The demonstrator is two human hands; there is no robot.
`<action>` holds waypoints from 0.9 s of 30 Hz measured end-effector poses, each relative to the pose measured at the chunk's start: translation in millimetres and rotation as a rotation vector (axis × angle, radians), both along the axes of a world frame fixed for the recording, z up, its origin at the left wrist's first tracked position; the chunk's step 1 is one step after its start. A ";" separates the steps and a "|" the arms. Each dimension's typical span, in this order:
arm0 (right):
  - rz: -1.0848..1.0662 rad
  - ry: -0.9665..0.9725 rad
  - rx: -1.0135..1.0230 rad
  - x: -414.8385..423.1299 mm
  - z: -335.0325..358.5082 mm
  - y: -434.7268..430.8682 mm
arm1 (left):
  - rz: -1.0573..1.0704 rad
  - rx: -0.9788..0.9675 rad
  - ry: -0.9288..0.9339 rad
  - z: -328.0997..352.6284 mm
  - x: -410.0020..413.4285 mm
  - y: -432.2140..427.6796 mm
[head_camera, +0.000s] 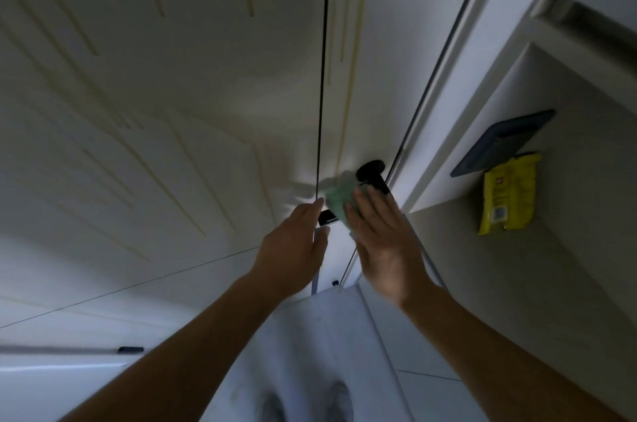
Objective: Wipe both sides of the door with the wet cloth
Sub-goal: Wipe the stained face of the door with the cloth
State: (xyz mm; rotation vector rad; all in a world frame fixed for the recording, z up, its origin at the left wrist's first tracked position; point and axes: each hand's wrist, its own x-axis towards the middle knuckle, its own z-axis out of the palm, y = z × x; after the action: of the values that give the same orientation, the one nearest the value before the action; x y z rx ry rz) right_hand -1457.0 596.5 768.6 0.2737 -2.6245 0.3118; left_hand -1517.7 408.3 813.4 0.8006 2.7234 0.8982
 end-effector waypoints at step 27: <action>-0.687 -0.232 -1.755 -15.3 51.0 -6.2 | 0.205 0.044 -0.127 16.4 -3.6 12.6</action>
State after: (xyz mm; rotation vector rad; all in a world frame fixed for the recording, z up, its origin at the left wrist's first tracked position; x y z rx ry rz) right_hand -1472.2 590.4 819.6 -1.1921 -1.5084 2.0828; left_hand -1521.3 420.9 829.8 0.4590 2.7166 1.0141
